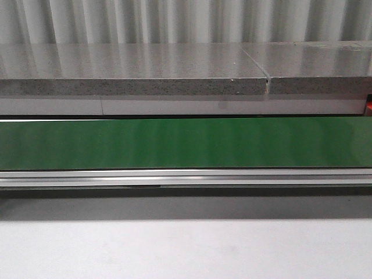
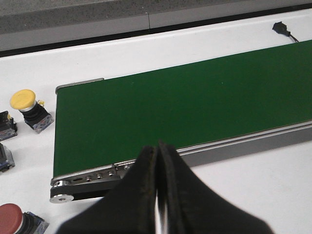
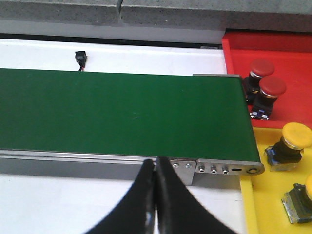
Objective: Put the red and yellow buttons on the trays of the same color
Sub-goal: 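Move the left gripper down over the next red button in the cluster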
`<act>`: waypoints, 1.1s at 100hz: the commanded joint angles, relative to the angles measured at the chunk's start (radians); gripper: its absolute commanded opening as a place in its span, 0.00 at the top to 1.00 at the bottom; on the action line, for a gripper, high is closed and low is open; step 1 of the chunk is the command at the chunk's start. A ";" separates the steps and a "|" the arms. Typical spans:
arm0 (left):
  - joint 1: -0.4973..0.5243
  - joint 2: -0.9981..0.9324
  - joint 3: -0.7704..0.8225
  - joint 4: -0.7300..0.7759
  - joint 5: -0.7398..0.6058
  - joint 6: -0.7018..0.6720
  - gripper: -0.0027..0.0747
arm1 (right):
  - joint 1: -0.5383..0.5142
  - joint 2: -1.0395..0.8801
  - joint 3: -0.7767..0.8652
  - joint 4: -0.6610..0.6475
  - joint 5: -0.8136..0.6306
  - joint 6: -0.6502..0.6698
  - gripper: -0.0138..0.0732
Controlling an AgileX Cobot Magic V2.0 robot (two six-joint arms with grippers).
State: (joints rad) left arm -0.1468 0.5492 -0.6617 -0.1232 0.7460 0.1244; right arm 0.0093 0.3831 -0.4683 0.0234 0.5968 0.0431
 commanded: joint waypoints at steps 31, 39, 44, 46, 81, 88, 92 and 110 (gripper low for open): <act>0.046 0.061 -0.024 -0.012 -0.122 -0.011 0.99 | -0.001 0.004 -0.024 -0.001 -0.066 -0.007 0.92; 0.104 0.102 -0.024 -0.007 -0.147 -0.011 0.99 | -0.001 0.004 -0.024 -0.001 -0.066 -0.007 0.92; 0.147 0.125 -0.024 -0.011 -0.160 -0.011 0.99 | -0.001 0.004 -0.024 -0.001 -0.066 -0.007 0.92; 0.165 0.134 -0.024 -0.014 -0.161 -0.011 0.99 | -0.001 0.004 -0.024 -0.001 -0.066 -0.007 0.92; 0.372 0.259 -0.024 -0.024 -0.148 -0.048 0.94 | -0.001 0.004 -0.024 -0.001 -0.066 -0.007 0.92; 0.406 0.285 -0.024 -0.024 -0.125 -0.048 0.80 | -0.001 0.004 -0.024 -0.001 -0.066 -0.007 0.92; 0.426 0.297 -0.024 -0.024 -0.112 -0.052 0.68 | -0.001 0.004 -0.024 -0.001 -0.066 -0.007 0.92; 0.514 0.371 -0.042 -0.024 -0.052 -0.150 0.31 | -0.001 0.004 -0.024 -0.001 -0.066 -0.007 0.92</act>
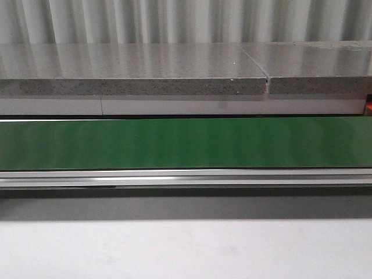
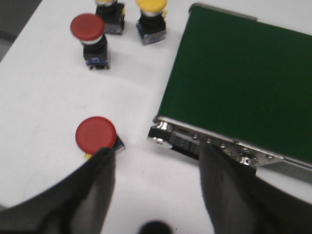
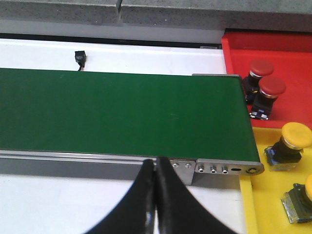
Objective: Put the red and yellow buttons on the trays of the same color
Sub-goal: 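Move the left gripper down over the next red button in the cluster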
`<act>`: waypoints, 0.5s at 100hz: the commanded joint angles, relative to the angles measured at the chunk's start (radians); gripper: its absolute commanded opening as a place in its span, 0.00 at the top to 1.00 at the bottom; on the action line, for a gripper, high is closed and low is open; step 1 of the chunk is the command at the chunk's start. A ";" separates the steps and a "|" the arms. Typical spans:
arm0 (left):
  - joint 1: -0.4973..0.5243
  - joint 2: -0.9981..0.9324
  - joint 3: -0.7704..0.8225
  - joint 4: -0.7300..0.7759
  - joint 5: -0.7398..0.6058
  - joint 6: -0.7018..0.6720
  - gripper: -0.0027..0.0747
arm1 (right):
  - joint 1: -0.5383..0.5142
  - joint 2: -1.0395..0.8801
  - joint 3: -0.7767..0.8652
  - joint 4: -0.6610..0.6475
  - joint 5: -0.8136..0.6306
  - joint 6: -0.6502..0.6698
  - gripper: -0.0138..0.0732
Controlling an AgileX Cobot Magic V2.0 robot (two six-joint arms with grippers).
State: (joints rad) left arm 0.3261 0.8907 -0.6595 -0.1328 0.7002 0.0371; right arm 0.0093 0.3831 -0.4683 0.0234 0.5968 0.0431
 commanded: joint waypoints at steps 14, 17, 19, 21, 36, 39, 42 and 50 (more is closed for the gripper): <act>0.127 0.118 -0.109 -0.012 0.096 -0.083 0.33 | -0.001 0.004 -0.024 -0.001 -0.066 -0.007 0.92; 0.145 0.137 -0.124 -0.015 0.116 -0.083 0.33 | -0.001 0.004 -0.024 -0.001 -0.066 -0.007 0.92; 0.151 0.152 -0.133 -0.017 0.125 -0.083 0.33 | -0.001 0.004 -0.024 -0.001 -0.066 -0.007 0.92; 0.160 0.167 -0.140 -0.017 0.141 -0.083 0.33 | -0.001 0.004 -0.024 -0.001 -0.066 -0.007 0.92; 0.185 0.288 -0.203 -0.008 0.261 -0.083 0.33 | -0.001 0.004 -0.024 -0.001 -0.066 -0.007 0.92; 0.188 0.316 -0.213 -0.008 0.273 -0.083 0.33 | -0.001 0.004 -0.024 -0.001 -0.066 -0.007 0.92; 0.190 0.337 -0.221 -0.008 0.276 -0.083 0.33 | -0.001 0.004 -0.024 -0.001 -0.066 -0.007 0.92; 0.190 0.389 -0.242 -0.008 0.268 -0.083 0.33 | -0.001 0.004 -0.024 -0.001 -0.066 -0.007 0.92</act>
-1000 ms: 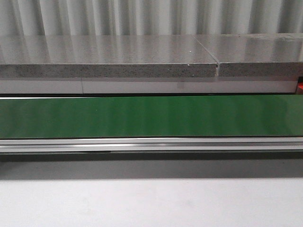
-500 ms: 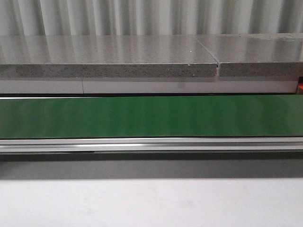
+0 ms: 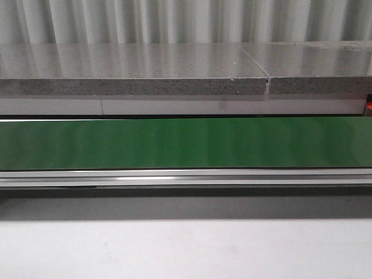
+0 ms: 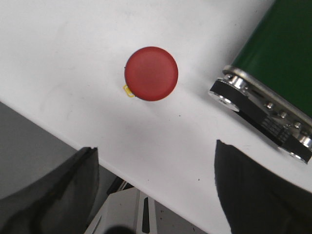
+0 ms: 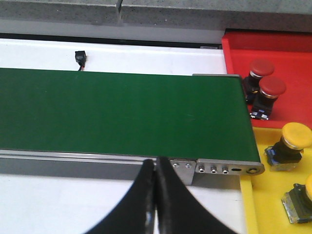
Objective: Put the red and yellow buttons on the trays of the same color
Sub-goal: 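Move the left gripper down over the next red button in the cluster, then grasp the red button with the left gripper and set it on the belt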
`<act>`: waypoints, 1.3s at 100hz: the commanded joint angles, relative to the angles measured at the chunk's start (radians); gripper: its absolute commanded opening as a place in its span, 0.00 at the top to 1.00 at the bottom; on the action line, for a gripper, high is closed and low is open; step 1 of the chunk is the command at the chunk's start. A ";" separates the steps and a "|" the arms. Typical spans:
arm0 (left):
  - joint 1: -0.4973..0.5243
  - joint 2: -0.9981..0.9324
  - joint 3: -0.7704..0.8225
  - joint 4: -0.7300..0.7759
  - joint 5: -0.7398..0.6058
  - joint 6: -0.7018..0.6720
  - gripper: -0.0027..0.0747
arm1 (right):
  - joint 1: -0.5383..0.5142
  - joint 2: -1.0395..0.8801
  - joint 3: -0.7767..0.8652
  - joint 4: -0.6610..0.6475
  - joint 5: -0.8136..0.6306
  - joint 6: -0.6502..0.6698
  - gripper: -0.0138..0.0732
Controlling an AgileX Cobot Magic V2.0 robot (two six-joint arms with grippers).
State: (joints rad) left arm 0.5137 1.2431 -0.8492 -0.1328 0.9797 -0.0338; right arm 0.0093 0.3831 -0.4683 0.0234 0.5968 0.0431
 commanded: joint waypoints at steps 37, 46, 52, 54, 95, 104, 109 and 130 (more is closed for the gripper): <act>0.002 0.219 -0.076 -0.053 -0.104 -0.012 0.33 | -0.001 0.004 -0.024 -0.001 -0.066 -0.007 0.92; 0.002 0.253 -0.076 -0.053 -0.145 -0.012 0.33 | -0.001 0.004 -0.024 -0.001 -0.066 -0.007 0.92; 0.002 0.270 -0.076 -0.053 -0.176 -0.012 0.33 | -0.001 0.004 -0.024 -0.001 -0.066 -0.007 0.92; 0.002 0.271 -0.076 -0.053 -0.182 -0.012 0.33 | -0.001 0.004 -0.024 -0.001 -0.066 -0.007 0.92; 0.002 0.290 -0.076 -0.053 -0.197 -0.006 0.74 | -0.001 0.004 -0.024 -0.001 -0.066 -0.007 0.92; 0.000 0.288 -0.076 -0.053 -0.197 0.000 0.82 | -0.001 0.004 -0.024 -0.001 -0.066 -0.007 0.92; 0.000 0.283 -0.080 -0.053 -0.195 0.002 0.82 | -0.001 0.004 -0.024 -0.001 -0.066 -0.007 0.92; -0.028 0.201 -0.178 -0.049 -0.120 0.054 0.83 | -0.001 0.004 -0.024 -0.001 -0.066 -0.007 0.92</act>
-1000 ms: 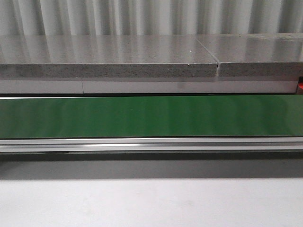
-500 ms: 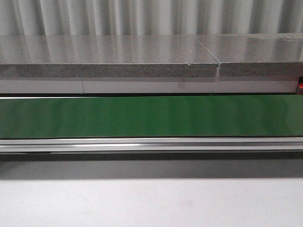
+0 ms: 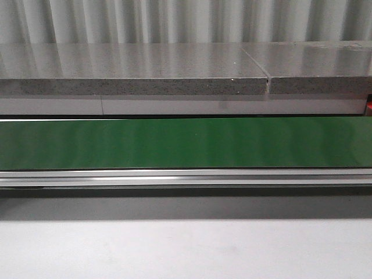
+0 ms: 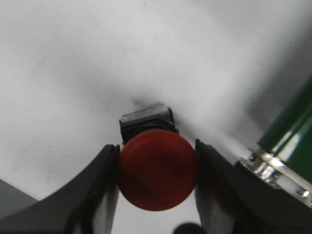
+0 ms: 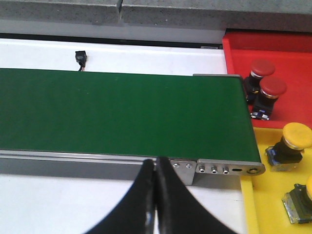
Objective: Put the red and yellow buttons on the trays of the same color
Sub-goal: 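Grasp the red button with the left gripper and set it on the belt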
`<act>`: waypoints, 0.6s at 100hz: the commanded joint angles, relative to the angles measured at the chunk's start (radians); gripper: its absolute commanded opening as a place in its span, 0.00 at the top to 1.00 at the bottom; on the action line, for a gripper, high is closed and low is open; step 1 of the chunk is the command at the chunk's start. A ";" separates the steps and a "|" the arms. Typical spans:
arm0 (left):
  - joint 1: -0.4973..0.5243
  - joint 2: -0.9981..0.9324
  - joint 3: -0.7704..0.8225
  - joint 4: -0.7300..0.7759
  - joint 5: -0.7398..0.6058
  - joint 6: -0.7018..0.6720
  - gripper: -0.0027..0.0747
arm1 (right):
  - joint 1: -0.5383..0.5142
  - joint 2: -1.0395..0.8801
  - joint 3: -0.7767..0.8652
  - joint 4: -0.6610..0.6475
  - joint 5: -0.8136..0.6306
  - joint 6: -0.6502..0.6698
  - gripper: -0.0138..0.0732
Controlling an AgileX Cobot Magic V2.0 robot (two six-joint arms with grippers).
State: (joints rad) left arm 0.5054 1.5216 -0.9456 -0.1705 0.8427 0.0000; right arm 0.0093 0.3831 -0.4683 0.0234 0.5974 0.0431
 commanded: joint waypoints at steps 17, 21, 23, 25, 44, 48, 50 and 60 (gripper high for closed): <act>-0.080 -0.134 -0.218 -0.011 0.116 0.021 0.83 | -0.001 0.004 -0.024 -0.001 -0.066 -0.007 0.92; -0.096 -0.139 -0.248 -0.011 0.134 0.021 0.83 | -0.001 0.004 -0.024 -0.001 -0.066 -0.007 0.92; -0.107 -0.139 -0.261 -0.011 0.143 0.021 0.83 | -0.001 0.004 -0.024 -0.001 -0.066 -0.007 0.92; -0.119 -0.139 -0.270 -0.011 0.150 0.021 0.83 | -0.001 0.004 -0.024 -0.001 -0.066 -0.007 0.92; -0.251 -0.139 -0.313 -0.011 0.148 0.021 0.83 | -0.001 0.004 -0.024 -0.001 -0.066 -0.007 0.92; -0.280 -0.132 -0.313 -0.011 0.142 0.021 0.83 | -0.001 0.004 -0.024 -0.001 -0.066 -0.007 0.92; -0.295 -0.130 -0.313 -0.011 0.142 0.021 0.83 | -0.001 0.004 -0.024 -0.001 -0.066 -0.007 0.92; -0.362 -0.096 -0.313 0.005 0.146 0.021 0.83 | -0.001 0.004 -0.024 -0.001 -0.066 -0.007 0.92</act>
State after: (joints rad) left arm 0.1991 1.4262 -1.2264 -0.1684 1.0186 0.0180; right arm 0.0093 0.3831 -0.4683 0.0234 0.5974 0.0431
